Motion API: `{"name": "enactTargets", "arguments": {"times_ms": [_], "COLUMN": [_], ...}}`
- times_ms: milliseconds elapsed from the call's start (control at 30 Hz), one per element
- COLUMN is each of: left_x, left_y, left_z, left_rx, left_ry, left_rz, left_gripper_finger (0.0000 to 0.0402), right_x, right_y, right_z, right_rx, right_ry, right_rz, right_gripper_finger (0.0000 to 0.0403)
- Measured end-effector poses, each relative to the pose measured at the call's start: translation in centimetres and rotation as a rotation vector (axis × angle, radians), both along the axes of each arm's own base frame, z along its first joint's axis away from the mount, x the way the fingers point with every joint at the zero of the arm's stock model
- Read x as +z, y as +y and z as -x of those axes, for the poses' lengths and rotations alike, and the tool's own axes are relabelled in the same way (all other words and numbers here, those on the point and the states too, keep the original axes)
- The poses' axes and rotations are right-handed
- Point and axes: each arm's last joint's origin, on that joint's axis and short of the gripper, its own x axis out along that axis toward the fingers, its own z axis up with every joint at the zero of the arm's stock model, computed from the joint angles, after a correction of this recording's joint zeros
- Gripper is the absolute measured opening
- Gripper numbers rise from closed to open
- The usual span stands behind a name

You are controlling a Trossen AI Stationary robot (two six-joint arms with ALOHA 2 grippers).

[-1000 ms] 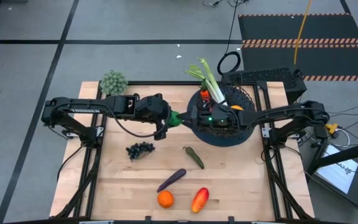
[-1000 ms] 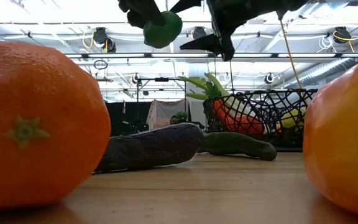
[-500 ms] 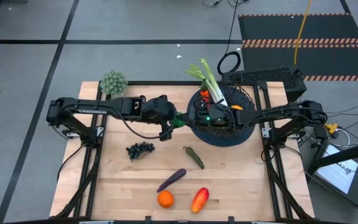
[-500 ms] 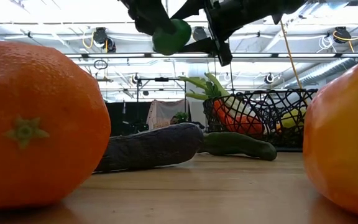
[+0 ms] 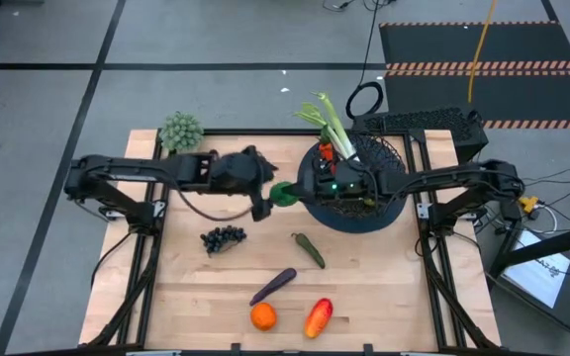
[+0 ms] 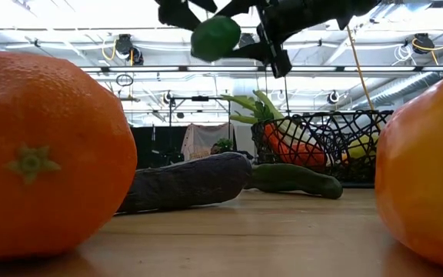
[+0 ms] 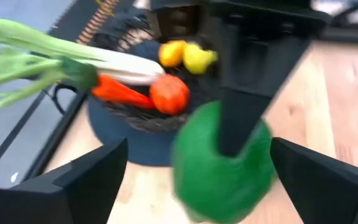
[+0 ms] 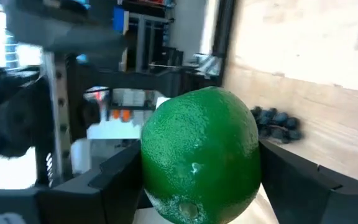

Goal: Build produce basket
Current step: Put the green lime into the black woven basket

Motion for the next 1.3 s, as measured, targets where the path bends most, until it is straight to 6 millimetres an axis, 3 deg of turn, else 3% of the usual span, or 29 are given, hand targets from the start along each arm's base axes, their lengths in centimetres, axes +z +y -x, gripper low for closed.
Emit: {"name": "enactTargets", "arguments": {"times_ms": [300,733,1067,1300], "left_x": [3.3,3.8,2.2,1.3], "left_y": [0.2,0.0,-1.5,-2.6], "left_z": [4.0,8.6,8.9,8.1], "left_rx": [0.089,0.187,0.16,0.183], "left_ry": [-0.104,-0.005,0.168,0.216], "left_rz": [0.075,0.201,0.322,0.374], "left_gripper_finger": [0.036,0.0291,0.0234,0.0224], "right_x": [2.3,4.0,3.1,0.8], "right_y": [-1.4,-1.9,-1.9,-2.2], "right_z": [3.1,9.9,13.2,13.7], "right_rx": [-0.016,-0.114,-0.137,-0.154], "right_ry": [0.039,0.269,0.499,0.595], "right_rz": [0.047,0.087,0.058,0.024], "right_gripper_finger": [0.0276,0.0275,0.0278,0.0278]}}
